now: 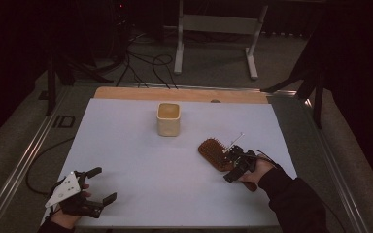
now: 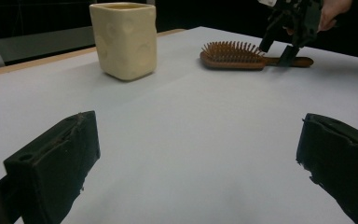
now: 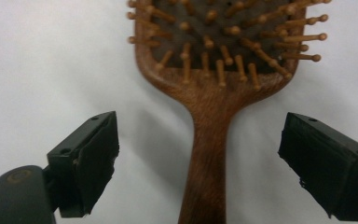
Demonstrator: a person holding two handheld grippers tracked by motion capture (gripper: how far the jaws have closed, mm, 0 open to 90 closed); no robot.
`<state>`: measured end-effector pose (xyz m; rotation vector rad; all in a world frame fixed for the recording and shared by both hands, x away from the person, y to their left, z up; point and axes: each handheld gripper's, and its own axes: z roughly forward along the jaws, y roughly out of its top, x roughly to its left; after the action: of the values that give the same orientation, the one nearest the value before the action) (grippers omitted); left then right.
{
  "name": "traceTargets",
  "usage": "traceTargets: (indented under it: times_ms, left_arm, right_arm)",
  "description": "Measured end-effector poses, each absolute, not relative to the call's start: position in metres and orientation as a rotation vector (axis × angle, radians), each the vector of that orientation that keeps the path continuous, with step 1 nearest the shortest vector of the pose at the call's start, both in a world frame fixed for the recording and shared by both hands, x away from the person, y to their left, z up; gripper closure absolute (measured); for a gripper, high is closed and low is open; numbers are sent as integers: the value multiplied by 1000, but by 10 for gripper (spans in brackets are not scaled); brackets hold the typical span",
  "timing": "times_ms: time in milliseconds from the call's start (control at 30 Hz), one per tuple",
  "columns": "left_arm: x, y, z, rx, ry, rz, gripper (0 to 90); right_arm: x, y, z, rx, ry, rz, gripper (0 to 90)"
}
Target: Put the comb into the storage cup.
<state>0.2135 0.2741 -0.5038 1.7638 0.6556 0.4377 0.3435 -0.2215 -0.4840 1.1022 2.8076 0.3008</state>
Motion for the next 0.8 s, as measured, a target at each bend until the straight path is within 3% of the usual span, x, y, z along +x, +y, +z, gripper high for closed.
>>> traceTargets:
  times_ms: [200,300,800]
  left_arm:
    - [213,274,-504,1764,655,436,2]
    - [213,275,-504,1763,655,436,2]
    - [213,275,-503,1753,656,428,2]
  right_arm:
    - [346,-220,-485,1135,2794,278,397]
    - [347,-219,-486,1153,2799,262,488]
    - [353,-219,-489,1217,2810,214,643]
